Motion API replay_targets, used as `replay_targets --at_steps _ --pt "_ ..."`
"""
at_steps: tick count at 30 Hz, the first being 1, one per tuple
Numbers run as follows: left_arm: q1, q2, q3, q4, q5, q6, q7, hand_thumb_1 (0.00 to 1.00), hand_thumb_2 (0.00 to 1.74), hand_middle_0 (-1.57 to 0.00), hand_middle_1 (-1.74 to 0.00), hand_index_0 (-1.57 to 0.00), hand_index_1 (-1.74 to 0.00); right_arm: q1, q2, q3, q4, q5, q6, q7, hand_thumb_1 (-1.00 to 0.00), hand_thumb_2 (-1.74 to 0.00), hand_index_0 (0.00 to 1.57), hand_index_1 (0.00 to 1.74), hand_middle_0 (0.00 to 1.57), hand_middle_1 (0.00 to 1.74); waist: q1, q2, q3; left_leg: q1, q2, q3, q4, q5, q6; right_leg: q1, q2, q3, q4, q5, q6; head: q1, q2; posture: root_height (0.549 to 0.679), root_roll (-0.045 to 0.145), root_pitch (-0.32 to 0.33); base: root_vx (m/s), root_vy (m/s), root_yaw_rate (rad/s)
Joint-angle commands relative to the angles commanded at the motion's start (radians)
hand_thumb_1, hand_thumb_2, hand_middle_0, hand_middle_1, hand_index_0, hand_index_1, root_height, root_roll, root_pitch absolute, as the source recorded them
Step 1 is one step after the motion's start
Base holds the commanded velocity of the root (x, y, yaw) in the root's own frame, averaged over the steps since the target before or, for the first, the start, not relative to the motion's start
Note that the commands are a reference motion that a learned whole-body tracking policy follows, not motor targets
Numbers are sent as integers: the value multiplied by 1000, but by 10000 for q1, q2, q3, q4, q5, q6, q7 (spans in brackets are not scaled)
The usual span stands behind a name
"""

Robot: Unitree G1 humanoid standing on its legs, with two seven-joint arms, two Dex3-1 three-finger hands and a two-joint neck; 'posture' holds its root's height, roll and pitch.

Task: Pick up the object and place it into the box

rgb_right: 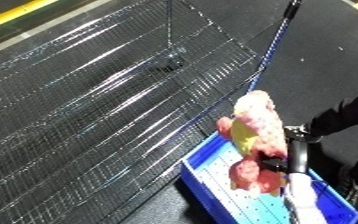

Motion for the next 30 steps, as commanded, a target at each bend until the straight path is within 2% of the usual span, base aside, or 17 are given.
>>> replay_targets --at_steps 5,11,17,22,30 --pt "7 43 -26 75 44 -5 -74 1000 1740 -1570 -1740 -1570 -1740 -68 -104 -41 426 3 -8 33 -300 -522 471 522 471 522 63 0 1 -83 -27 8 -75 57 7 -71 15 -33 -53 29 26 -24 35 642 71 -221 -13 -6 10" --pt "82 81 -8 -8 98 -54 -132 1000 1740 -1570 -1740 -1570 -1740 -206 -175 -81 623 -68 -26 -125 0 0 0 0 0 0 163 -5 -63 -62 -30 23 -190 72 29 -94 35 -67 -122 42 62 -40 38 643 70 -214 3 -11 -4" --pt "118 163 -59 -74 50 -161 -126 1000 1740 -1570 -1740 -1570 -1740 -576 -703 -65 765 -427 53 -433 0 0 0 0 0 0 295 -31 -108 2 -30 41 -323 80 36 -73 50 -88 -198 48 98 88 95 645 70 -206 17 -14 -10" --pt "147 161 -97 -51 55 -190 -91 1000 1740 -1570 -1740 -1570 -1740 -738 -1098 -28 665 -858 164 -654 0 0 0 0 0 0 360 -14 -89 43 -32 68 -399 91 50 -65 68 -92 -214 31 111 3 145 646 70 -199 19 -6 11" --pt "155 17 -165 -60 158 -162 -28 1000 1740 -1570 -1740 -1570 -1740 -810 -1149 352 -381 -1725 226 -646 0 0 0 0 0 0 395 29 -73 61 -36 89 -474 99 78 -69 95 -73 -233 -24 115 -492 59 647 70 -190 23 0 -8"
